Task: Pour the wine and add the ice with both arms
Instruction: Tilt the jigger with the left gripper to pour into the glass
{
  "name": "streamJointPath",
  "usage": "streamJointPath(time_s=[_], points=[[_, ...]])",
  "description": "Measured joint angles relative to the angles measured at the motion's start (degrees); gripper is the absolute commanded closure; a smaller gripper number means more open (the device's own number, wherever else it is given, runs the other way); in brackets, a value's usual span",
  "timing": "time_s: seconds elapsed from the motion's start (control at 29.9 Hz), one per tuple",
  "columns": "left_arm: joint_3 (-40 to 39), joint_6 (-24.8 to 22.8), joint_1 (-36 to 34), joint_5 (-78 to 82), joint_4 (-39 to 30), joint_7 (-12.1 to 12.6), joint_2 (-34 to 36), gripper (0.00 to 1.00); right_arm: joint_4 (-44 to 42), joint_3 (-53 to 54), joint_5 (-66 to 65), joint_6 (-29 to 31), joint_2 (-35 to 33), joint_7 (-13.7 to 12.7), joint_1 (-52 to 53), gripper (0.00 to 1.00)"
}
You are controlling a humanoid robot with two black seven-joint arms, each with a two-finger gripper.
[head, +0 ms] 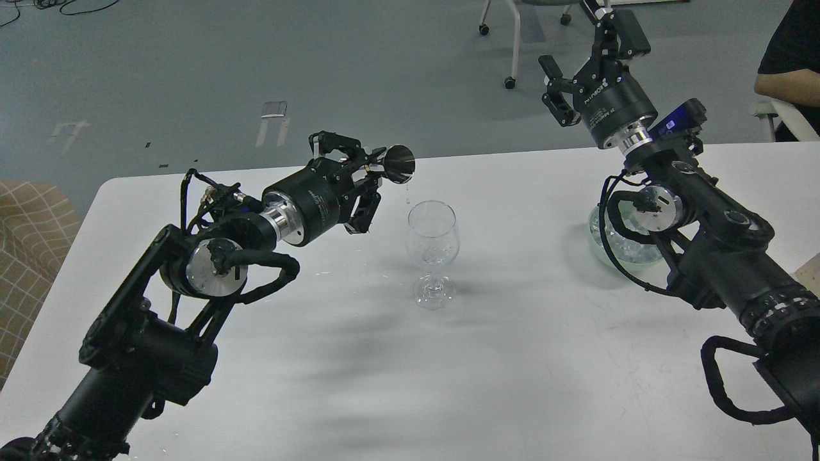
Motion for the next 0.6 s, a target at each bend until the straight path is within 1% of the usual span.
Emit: streamJointPath(time_s=[0.6], points=[[2.8,0.0,0.3,8.6,-1.7,0.0,0.4,1.0,0.0,-0.1,0.0,0.0,-0.1,0.0,-0.1,0.0]])
